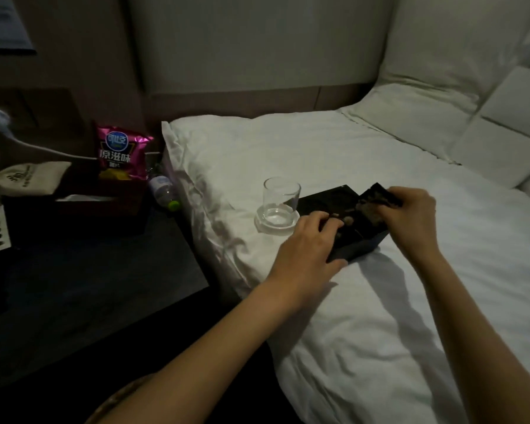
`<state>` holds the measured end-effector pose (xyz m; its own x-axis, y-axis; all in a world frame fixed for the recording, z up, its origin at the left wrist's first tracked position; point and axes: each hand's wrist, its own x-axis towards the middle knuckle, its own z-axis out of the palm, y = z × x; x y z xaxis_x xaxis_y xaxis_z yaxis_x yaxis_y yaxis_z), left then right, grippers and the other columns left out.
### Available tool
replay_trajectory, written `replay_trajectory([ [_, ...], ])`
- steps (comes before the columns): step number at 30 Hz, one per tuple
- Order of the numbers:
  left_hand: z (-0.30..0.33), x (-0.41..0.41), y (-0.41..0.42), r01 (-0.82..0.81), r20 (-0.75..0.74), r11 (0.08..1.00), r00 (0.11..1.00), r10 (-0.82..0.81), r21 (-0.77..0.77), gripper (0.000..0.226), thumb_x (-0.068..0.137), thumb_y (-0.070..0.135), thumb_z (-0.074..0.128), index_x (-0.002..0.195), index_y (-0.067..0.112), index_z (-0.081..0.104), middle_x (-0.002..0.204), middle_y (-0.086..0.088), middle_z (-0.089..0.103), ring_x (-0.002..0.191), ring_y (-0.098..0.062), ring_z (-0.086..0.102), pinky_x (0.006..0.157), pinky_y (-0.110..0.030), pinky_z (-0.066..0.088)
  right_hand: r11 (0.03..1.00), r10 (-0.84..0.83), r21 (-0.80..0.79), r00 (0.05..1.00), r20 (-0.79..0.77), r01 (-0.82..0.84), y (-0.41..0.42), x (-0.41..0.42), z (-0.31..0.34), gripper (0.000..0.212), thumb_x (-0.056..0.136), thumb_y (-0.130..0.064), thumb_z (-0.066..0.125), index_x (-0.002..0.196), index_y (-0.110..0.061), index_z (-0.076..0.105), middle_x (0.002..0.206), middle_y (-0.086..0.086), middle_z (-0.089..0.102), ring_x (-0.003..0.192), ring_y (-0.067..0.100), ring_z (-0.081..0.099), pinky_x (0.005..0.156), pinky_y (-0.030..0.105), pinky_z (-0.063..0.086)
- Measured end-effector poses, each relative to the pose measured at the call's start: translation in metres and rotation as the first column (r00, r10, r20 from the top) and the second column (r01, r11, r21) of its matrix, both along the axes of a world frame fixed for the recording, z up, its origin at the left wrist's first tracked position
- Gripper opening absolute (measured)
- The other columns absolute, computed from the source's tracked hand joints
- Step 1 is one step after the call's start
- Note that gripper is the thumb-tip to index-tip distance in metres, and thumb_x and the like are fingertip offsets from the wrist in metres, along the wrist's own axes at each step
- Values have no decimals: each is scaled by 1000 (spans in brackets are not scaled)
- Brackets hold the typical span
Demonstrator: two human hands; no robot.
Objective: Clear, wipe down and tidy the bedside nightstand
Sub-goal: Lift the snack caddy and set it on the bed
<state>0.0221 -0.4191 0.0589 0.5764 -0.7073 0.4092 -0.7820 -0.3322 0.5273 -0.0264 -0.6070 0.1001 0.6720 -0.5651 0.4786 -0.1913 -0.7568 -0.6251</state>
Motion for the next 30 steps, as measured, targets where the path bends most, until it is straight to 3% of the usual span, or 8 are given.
replay_trajectory([
  [7,-20,1,-13,-111,149,992,984,101,59,46,84,31,68,125,15,54,149,-8,33,139,-27,24,113,-39,31,995,-67,-92,976,-208,49,-16,17,-34,25,76,-2,68,56,-13,56,50,6,48,49,25,46,50,29,29],
  [10,-25,3,-13,-101,110,993,989,94,58,45,84,30,69,125,14,56,148,-5,33,136,-25,28,109,-36,36,981,-76,-194,939,-335,11,-19,20,-38,11,78,-3,69,72,-13,71,61,7,55,61,34,56,54,30,34],
  [13,-26,2,-13,-78,116,996,991,71,54,46,83,27,71,125,14,56,147,-4,33,131,-24,32,101,-35,44,974,-16,-205,876,-482,-95,-20,23,-42,22,79,-3,69,62,-16,64,59,7,54,60,31,54,51,34,37],
  [15,-26,1,-13,-73,110,996,992,68,44,46,83,26,71,124,14,56,147,-4,32,131,-24,32,100,-35,45,976,14,-178,858,-514,-123,-23,25,-40,16,77,-1,69,63,-6,66,61,14,60,63,34,58,57,42,45],
  [18,-25,2,-11,-69,87,997,994,67,19,45,82,26,72,123,15,56,148,-3,30,133,-23,30,101,-36,45,985,70,-113,901,-427,-130,-28,24,-35,6,76,-4,74,80,0,71,72,15,67,70,29,61,63,36,47],
  [22,-26,4,-7,-49,86,999,995,48,7,47,82,23,72,125,16,54,152,-5,26,139,-23,28,101,-37,46,999,2,49,987,-162,6,-33,12,-21,34,78,-14,80,108,-10,64,95,4,66,88,18,60,73,30,51],
  [25,-27,5,0,-66,101,998,993,68,-17,52,82,25,72,129,20,50,153,-5,24,138,-24,33,93,-34,50,995,-39,86,999,-20,41,-28,9,-8,30,84,-14,73,111,-11,61,102,8,66,95,21,62,80,35,52],
  [30,-18,24,31,-143,50,965,986,157,-222,39,87,34,66,122,23,55,130,6,44,117,-13,48,78,-27,53,998,55,30,978,201,-62,26,33,31,15,90,-13,61,103,-18,63,98,0,68,88,9,64,71,17,50],
])
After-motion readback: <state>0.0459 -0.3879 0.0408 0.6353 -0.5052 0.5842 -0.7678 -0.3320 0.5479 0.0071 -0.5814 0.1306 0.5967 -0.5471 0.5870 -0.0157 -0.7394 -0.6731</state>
